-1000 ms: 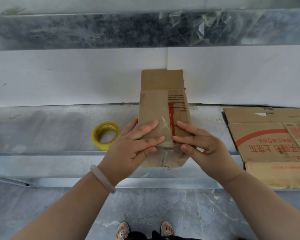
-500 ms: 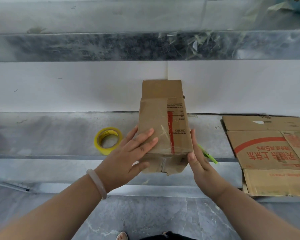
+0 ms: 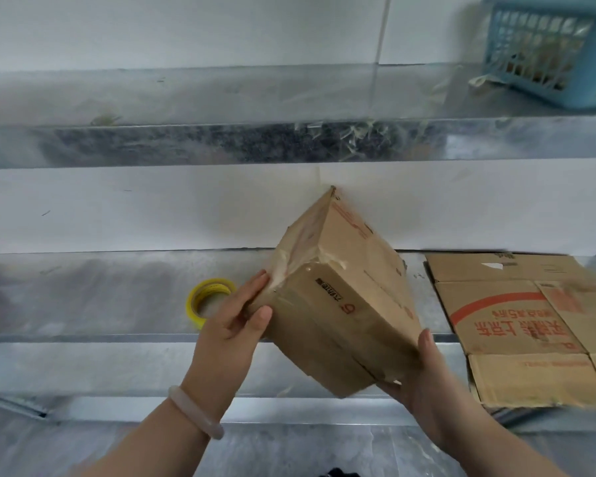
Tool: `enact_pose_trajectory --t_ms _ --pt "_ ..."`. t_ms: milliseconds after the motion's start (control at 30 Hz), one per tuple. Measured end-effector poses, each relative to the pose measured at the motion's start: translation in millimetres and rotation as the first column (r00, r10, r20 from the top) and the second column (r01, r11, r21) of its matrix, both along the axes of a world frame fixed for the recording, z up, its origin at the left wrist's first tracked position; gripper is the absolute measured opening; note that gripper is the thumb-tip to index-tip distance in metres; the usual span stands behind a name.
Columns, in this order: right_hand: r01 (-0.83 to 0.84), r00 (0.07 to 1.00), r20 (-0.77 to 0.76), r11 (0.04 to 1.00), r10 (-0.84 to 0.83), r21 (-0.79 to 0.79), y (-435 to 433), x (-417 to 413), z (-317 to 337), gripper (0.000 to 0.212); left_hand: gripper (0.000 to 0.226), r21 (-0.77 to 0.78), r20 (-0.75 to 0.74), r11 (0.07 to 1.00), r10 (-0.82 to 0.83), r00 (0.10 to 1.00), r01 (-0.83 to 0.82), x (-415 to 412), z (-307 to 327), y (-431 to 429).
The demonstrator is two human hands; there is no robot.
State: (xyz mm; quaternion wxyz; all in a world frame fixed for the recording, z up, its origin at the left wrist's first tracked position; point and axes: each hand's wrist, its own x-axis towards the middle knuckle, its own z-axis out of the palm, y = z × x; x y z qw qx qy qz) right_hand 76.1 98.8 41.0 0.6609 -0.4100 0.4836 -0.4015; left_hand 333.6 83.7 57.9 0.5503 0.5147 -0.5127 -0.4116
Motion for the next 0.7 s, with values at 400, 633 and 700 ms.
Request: enact_pose_trajectory --t_ms 400,633,700 --pt "0.160 0.943 -0.240 0.947 -0.230 -0.280 -8 5 11 0.039 0.027 0.545 -0.393 0.838 0.266 0.880 -0.010 -11 -6 -13" --pt "0.159 0.958 -0.189 0.947 -0.217 -0.281 -19 11 13 0.065 0.024 0.530 -0.391 0.847 0.300 0.870 -0.054 -12 -30 -13" --pt "0.140 0.945 -0.236 0.930 -0.228 -0.339 -23 15 13 0.061 0.024 0.458 -0.065 0.865 0.263 0.963 -0.205 -9 -36 -18"
